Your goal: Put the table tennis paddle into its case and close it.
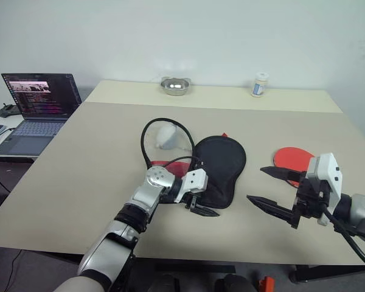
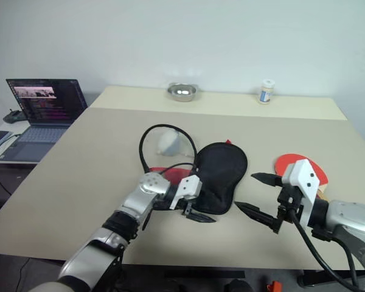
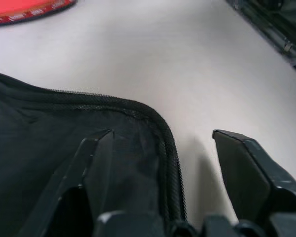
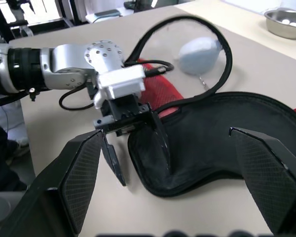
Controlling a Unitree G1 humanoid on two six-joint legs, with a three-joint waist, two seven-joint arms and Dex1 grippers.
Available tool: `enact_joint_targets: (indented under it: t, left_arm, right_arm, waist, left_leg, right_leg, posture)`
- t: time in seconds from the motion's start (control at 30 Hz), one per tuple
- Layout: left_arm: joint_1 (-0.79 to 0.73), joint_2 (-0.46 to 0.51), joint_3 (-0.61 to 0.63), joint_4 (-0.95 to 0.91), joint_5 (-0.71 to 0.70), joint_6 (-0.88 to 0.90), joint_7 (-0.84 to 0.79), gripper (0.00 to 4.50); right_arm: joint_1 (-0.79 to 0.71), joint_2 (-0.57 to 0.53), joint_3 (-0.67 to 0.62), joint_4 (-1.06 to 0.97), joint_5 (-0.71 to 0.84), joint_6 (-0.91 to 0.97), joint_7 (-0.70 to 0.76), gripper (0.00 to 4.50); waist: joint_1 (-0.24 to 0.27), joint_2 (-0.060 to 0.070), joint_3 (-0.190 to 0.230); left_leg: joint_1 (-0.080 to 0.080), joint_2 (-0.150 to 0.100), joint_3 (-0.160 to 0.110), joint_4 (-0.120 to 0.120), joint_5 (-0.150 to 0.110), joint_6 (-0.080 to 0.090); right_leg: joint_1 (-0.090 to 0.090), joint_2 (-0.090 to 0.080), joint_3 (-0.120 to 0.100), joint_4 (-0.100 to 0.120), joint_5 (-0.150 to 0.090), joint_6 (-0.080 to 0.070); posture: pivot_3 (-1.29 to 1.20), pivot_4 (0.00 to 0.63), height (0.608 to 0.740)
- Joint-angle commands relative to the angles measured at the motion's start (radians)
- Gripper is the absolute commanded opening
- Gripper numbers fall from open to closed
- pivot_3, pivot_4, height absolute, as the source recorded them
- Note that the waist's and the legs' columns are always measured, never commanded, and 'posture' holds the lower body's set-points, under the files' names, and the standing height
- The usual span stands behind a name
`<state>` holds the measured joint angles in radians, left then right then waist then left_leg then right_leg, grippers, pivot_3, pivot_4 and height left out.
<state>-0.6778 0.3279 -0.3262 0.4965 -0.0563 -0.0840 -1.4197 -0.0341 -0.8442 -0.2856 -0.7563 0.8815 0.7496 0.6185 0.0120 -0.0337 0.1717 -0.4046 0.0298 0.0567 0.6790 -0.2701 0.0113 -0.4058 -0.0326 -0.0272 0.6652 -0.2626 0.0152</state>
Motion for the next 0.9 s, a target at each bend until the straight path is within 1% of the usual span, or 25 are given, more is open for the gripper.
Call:
enact_joint_targets:
  t: [0.03, 0.07, 0.17, 0.3, 0.4, 0.5, 0.67, 0.9]
  left_arm:
    - [0.046, 0.069, 0.028, -0.176, -0.066, 0.069, -0.038, 3.31]
    - [0.056, 0.090, 0.040, -0.211, -0.079, 0.089, -0.035, 3.31]
    - [0.072, 0.129, 0.061, -0.274, -0.107, 0.137, -0.016, 3.31]
    - [0.080, 0.175, 0.112, -0.308, -0.146, 0.175, 0.018, 3.31]
    - [0.077, 0.201, 0.147, -0.304, -0.180, 0.207, 0.023, 3.31]
    - [0.085, 0.251, 0.174, -0.317, -0.227, 0.252, -0.018, 3.31]
    - [0.087, 0.324, 0.202, -0.309, -0.259, 0.250, -0.061, 3.31]
    - [0.041, 0.327, 0.256, -0.345, -0.340, 0.350, -0.023, 3.31]
  right_arm:
    - [-0.082, 0.049, 0.080, 0.050, -0.052, 0.021, -0.093, 4.50]
    - [-0.120, 0.076, 0.113, 0.092, -0.073, 0.068, -0.161, 4.50]
    - [-0.199, 0.155, 0.162, 0.183, -0.096, 0.158, -0.281, 4.50]
    - [-0.247, 0.271, 0.238, 0.263, -0.115, 0.241, -0.357, 4.50]
    - [-0.271, 0.334, 0.272, 0.320, -0.151, 0.273, -0.396, 4.50]
    - [-0.298, 0.398, 0.304, 0.386, -0.189, 0.282, -0.422, 4.50]
    - [-0.327, 0.453, 0.332, 0.491, -0.275, 0.261, -0.437, 4.50]
    - [-0.368, 0.523, 0.371, 0.601, -0.366, 0.206, -0.405, 4.50]
  waist:
    - [-0.010, 0.000, 0.000]
    - [-0.011, 0.000, 0.000]
    - [-0.013, 0.000, 0.000]
    - [-0.012, 0.001, 0.000]
    - [-0.012, 0.001, 0.000]
    - [-0.014, 0.001, 0.000]
    - [-0.014, 0.001, 0.000]
    - [-0.016, 0.001, 0.000]
  left_leg:
    - [0.001, 0.000, 0.000, 0.000, 0.000, 0.000]
    - [0.001, 0.000, 0.000, 0.000, 0.000, 0.000]
    - [0.002, 0.000, 0.001, 0.000, 0.000, 0.000]
    - [0.002, 0.000, 0.002, 0.000, 0.001, 0.000]
    - [0.002, 0.000, 0.002, -0.001, 0.000, 0.000]
    - [0.001, 0.000, 0.003, -0.001, 0.000, 0.000]
    - [0.002, 0.000, 0.003, -0.001, 0.000, 0.000]
    - [0.002, 0.000, 0.003, 0.000, 0.000, 0.000]
  right_leg:
    - [0.000, -0.001, 0.000, 0.000, 0.000, 0.000]
    - [0.000, -0.001, 0.001, 0.001, 0.000, 0.000]
    - [0.000, -0.002, 0.001, 0.001, 0.001, -0.002]
    - [0.000, -0.002, 0.002, 0.001, 0.001, -0.003]
    - [0.000, -0.001, 0.002, 0.001, 0.001, -0.003]
    - [-0.001, -0.002, 0.002, 0.001, 0.001, -0.003]
    - [-0.001, -0.001, 0.002, 0.001, 0.001, -0.003]
    - [-0.001, -0.001, 0.003, 0.002, 0.002, -0.002]
  posture:
    - [0.00, 0.150, 0.740]
    - [0.00, 0.150, 0.740]
    - [0.00, 0.150, 0.740]
    - [0.00, 0.150, 0.740]
    - [0.00, 0.150, 0.740]
    - [0.00, 0.150, 0.740]
    - [0.00, 0.150, 0.740]
    - [0.00, 0.150, 0.740]
